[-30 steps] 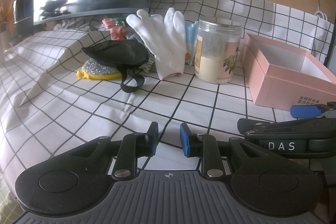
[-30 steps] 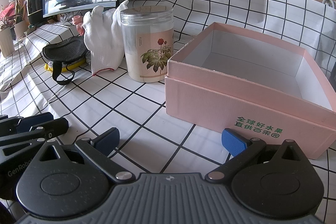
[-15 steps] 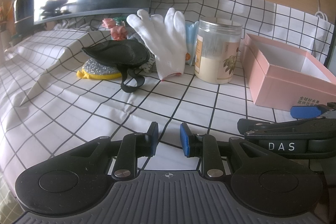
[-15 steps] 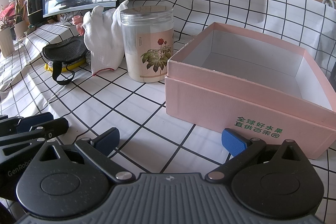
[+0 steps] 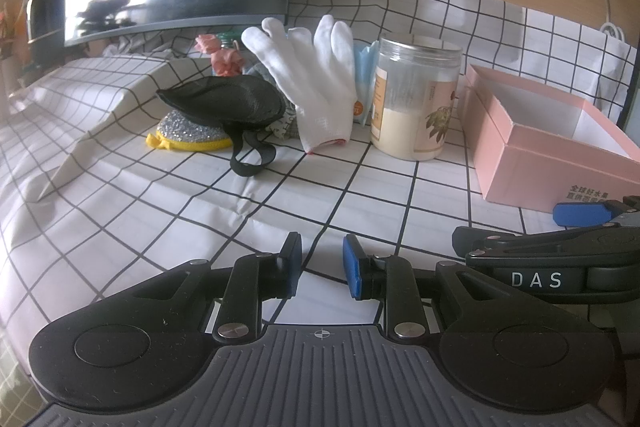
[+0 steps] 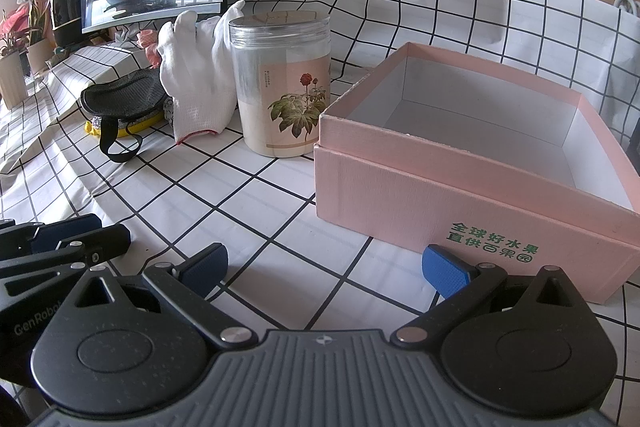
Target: Organize soft objects
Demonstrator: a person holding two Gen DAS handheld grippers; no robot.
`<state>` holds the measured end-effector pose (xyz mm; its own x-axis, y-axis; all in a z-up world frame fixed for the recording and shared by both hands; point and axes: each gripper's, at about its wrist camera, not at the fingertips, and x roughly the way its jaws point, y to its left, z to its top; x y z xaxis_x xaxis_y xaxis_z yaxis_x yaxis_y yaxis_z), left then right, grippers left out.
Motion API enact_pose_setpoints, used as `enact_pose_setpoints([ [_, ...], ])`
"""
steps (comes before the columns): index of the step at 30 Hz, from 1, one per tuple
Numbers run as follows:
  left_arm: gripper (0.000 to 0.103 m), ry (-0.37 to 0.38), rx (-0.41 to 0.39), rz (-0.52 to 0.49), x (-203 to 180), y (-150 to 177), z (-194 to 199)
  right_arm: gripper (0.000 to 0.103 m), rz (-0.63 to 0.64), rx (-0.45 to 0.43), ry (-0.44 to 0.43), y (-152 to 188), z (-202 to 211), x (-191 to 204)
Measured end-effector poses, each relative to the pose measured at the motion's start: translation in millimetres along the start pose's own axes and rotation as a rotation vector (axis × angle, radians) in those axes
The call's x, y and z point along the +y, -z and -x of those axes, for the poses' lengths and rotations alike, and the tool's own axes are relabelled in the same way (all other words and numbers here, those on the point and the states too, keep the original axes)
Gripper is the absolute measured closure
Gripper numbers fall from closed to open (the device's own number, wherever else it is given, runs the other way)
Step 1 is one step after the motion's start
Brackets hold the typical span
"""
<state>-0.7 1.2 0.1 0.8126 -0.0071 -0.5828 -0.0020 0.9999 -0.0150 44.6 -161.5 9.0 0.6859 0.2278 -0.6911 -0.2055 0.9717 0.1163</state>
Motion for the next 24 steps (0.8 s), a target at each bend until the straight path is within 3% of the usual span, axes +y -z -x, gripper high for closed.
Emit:
enact_pose_setpoints([
  [15, 0.077, 0.003, 0.008, 0.006, 1.3, -1.4, 0.2, 0.0, 0.005, 0.0, -0.006, 2.3, 0.4, 0.2],
  [24, 0.077, 0.049, 0.073, -0.011, 7.5, -11.7, -3.4, 0.0, 0.057, 0.127, -0.064, -12.3, -1.6, -5.1],
])
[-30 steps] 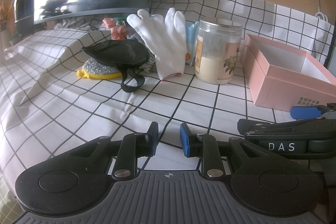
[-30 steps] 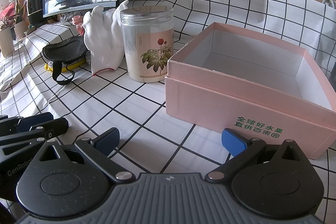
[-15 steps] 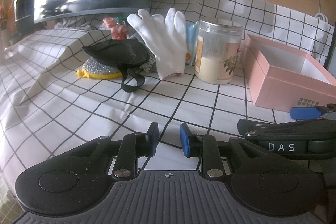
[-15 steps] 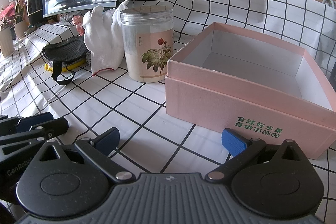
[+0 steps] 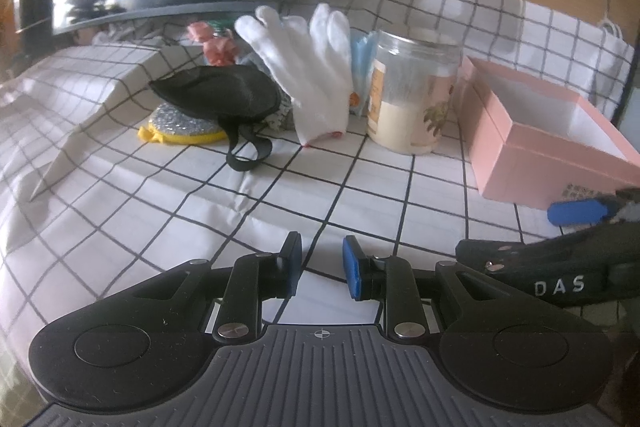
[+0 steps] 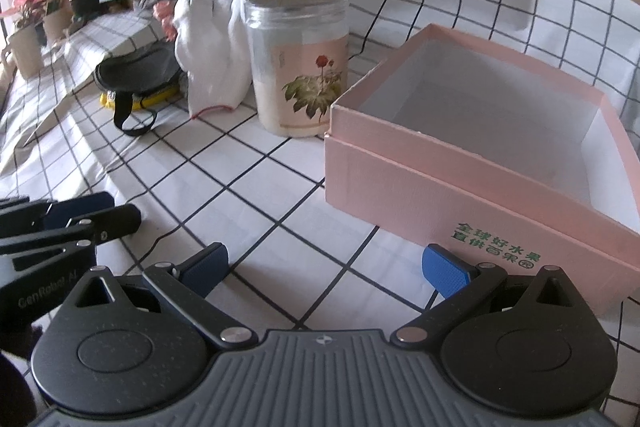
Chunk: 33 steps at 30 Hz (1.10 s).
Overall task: Organize soft objects
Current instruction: 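Reach the left tool to the black strapped pouch and close on it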
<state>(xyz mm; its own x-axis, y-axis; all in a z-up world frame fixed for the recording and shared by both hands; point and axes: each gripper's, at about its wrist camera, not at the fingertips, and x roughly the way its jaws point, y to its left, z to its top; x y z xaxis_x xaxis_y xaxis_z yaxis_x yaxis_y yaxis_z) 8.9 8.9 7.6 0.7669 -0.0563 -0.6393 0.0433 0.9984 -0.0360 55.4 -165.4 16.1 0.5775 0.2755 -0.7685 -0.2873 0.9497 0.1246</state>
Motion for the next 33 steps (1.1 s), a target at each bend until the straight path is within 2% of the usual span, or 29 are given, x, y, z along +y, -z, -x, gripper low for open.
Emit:
enact_pose_setpoints([
  [3, 0.077, 0.053, 0.056, 0.015, 11.0, -9.4, -3.0, 0.0, -0.01, 0.052, 0.005, -4.5, -1.8, 0.1],
  [6, 0.078, 0.13, 0.139, 0.094, 31.8, -22.4, -7.7, 0.0, -0.027, 0.057, 0.027, -4.2, -1.2, 3.1],
  [8, 0.078, 0.167, 0.158, 0.123, 45.1, -28.7, -8.7, 0.0, -0.03, 0.065, 0.033, -5.6, -1.5, 4.3],
  [11, 0.078, 0.178, 0.112, 0.133, 64.9, -42.7, -1.7, 0.0, -0.05, 0.099, 0.031, -11.5, -1.3, 6.4],
  [13, 0.078, 0.19, 0.079, 0.181, 85.5, -58.7, 4.9, 0.001, -0.103, 0.103, 0.019, -17.8, 2.2, 9.8],
  [18, 0.078, 0.183, 0.04, 0.268, 141.3, -94.1, 7.1, 0.001, -0.085, -0.012, 0.078, -39.2, 20.2, 43.2],
  [23, 0.078, 0.199, 0.023, 0.314, 196.9, -114.9, -2.6, 0.002, -0.032, -0.079, 0.045, -73.1, 22.2, 87.3],
  [26, 0.078, 0.264, 0.044, 0.354, 223.1, -122.0, -10.9, 0.012, 0.0, -0.122, 0.059, -92.3, 15.1, 113.3],
  [27, 0.078, 0.297, 0.067, 0.375, 230.6, -123.3, -16.5, 0.023, -0.003, -0.131, 0.059, -99.1, 12.9, 118.6],
  [28, 0.078, 0.324, 0.08, 0.392, 235.5, -125.2, -21.0, 0.04, -0.005, -0.133, 0.052, -104.9, 8.6, 124.7],
  [29, 0.078, 0.352, 0.086, 0.411, 240.9, -127.3, -26.5, 0.05, -0.004, -0.126, 0.049, -111.6, 3.3, 131.5],
  [30, 0.078, 0.365, 0.085, 0.425, 245.9, -128.4, -31.0, 0.063, 0.001, -0.113, 0.052, -118.0, -3.1, 138.0],
  [33, 0.078, 0.404, 0.109, 0.475, 251.7, -129.8, -48.2, 0.066, 0.019, -0.09, 0.09, -127.9, -16.1, 154.3],
])
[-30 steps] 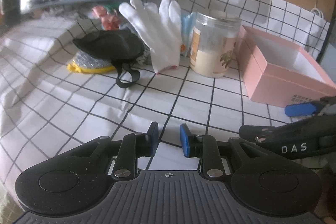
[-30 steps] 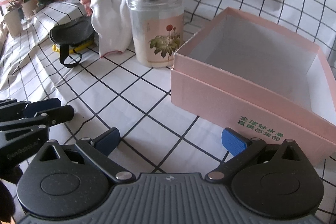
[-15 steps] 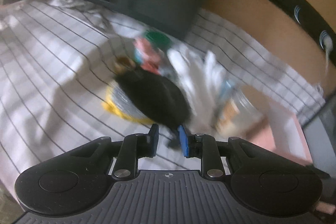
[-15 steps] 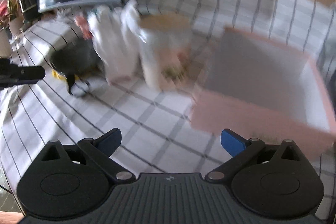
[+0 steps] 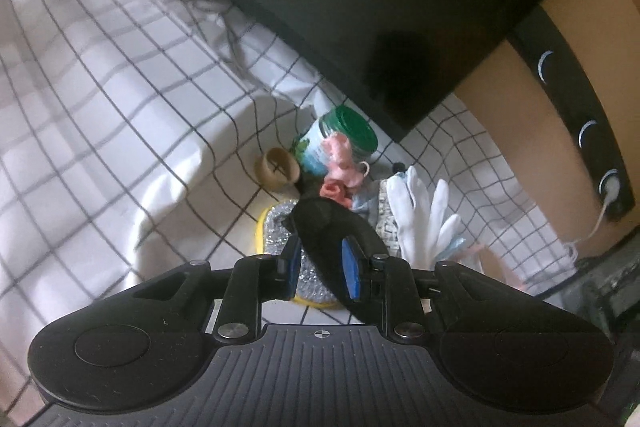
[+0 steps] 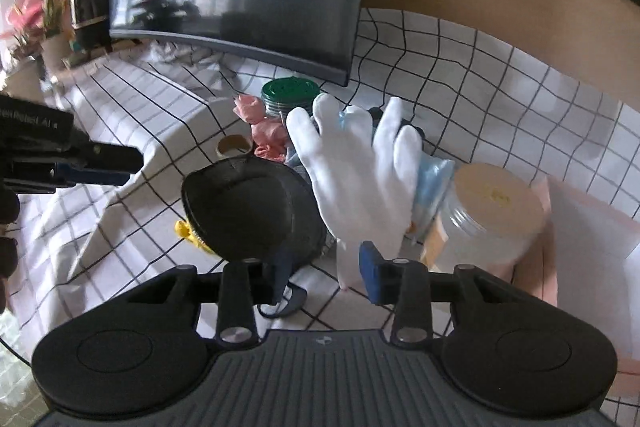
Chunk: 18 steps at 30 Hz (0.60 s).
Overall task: Organize soft objects
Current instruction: 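Reach the left tool to the black strapped pouch and close on it, then lift the black pouch up off the table with the left tool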
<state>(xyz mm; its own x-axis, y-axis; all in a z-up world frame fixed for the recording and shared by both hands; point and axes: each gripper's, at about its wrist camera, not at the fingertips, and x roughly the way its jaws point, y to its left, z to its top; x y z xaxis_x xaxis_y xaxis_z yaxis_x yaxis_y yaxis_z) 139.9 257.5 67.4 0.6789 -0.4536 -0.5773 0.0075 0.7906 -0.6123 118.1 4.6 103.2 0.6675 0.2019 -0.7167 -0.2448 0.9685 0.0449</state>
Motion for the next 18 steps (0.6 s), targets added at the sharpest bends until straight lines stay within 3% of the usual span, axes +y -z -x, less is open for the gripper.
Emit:
enact_pose_setpoints([
  [4, 0.078, -0.002, 0.09, 0.056, 7.4, -1.2, -31.1, 0.066, 0.021, 0.008, 0.033, -2.3, -4.3, 10.1],
  [7, 0.078, -0.001, 0.108, 0.054, 4.5, 2.2, -49.0, 0.066, 0.03, 0.01, 0.043, -4.8, -17.5, 5.5],
  [12, 0.077, -0.002, 0.171, 0.074, -5.7, 9.6, -76.6, 0.066, -0.003, 0.102, -0.012, -3.6, -59.3, -8.6],
  [18, 0.08, 0.021, 0.216, 0.058, -19.2, 12.0, -100.1, 0.067, 0.005, 0.125, -0.112, 7.6, -63.3, -11.4],
])
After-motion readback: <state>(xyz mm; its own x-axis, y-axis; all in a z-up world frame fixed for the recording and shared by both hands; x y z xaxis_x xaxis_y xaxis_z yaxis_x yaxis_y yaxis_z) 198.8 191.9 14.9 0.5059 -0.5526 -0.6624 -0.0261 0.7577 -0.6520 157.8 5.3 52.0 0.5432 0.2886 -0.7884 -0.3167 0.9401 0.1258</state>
